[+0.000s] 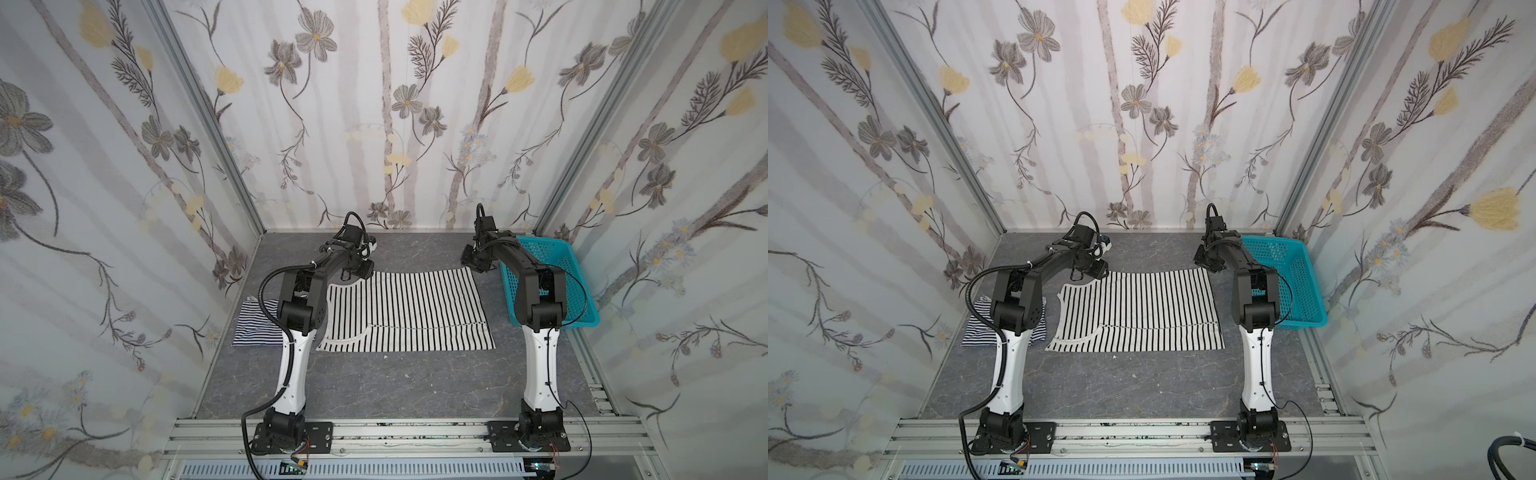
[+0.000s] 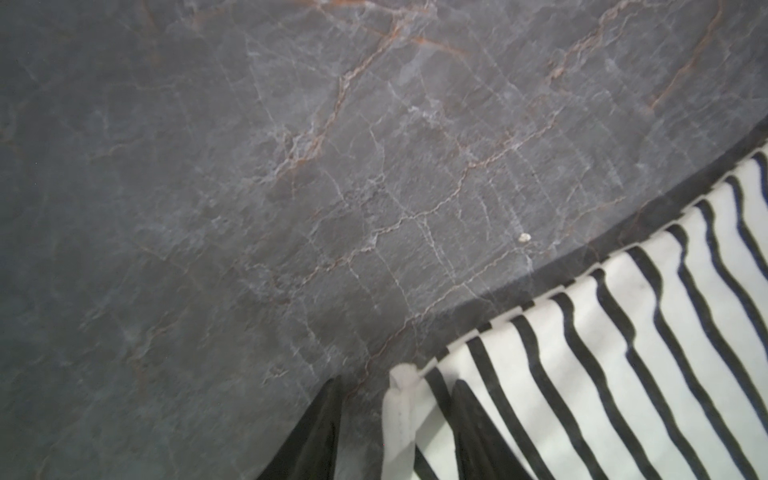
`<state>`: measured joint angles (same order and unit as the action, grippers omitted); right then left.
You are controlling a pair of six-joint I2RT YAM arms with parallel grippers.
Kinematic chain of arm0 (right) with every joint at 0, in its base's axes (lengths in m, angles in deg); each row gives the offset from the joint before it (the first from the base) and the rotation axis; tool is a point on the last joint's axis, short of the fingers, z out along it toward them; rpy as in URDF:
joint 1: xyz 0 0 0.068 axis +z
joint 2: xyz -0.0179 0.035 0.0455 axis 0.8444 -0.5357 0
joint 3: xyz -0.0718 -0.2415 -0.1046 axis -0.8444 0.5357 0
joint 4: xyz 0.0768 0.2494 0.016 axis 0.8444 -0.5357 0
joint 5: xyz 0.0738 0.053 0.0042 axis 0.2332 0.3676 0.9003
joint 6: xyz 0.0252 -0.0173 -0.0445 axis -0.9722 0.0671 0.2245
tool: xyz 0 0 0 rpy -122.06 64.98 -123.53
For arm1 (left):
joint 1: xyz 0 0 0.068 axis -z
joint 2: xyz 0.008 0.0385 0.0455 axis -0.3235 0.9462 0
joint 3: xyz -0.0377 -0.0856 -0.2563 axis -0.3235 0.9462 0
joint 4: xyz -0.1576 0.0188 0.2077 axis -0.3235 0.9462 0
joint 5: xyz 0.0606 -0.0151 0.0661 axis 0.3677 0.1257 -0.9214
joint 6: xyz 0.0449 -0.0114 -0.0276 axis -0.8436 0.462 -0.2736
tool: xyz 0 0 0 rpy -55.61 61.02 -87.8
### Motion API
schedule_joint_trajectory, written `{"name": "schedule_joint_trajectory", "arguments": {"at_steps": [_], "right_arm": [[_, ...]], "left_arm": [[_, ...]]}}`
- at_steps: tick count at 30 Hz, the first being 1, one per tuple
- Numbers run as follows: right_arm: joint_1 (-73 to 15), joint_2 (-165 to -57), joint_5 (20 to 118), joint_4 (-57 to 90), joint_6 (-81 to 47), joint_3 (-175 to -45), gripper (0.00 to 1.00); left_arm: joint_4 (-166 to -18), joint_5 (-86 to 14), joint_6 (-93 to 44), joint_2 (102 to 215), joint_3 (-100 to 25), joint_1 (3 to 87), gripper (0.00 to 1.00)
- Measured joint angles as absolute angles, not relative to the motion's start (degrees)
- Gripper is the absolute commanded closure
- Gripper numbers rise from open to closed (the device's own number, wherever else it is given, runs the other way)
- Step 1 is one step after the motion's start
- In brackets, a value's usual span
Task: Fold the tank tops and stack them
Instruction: 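Move both grippers to the far corners of the folded top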
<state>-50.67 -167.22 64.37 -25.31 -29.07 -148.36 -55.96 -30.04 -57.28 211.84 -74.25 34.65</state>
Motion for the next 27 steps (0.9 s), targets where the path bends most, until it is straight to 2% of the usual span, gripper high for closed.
{"name": "schedule_joint_trajectory", "arguments": {"at_steps": [8,12,27], "right_arm": [[-50.7,-169.5,63.2,-27.5,-29.1,-153.4,0.59],[-50.6,-169.9,62.8,-28.8,-29.0,-153.8,0.59],[-50.1,-170.4,58.3,-33.3,-29.0,-155.2,0.59]], "left_arm": [[-56.2,-30.0,-57.3,212.1,-74.5,34.7,0.67],[-56.1,-30.0,-57.3,212.1,-74.5,34.9,0.75],[-55.9,-28.8,-57.3,210.8,-72.6,35.1,0.76]]}}
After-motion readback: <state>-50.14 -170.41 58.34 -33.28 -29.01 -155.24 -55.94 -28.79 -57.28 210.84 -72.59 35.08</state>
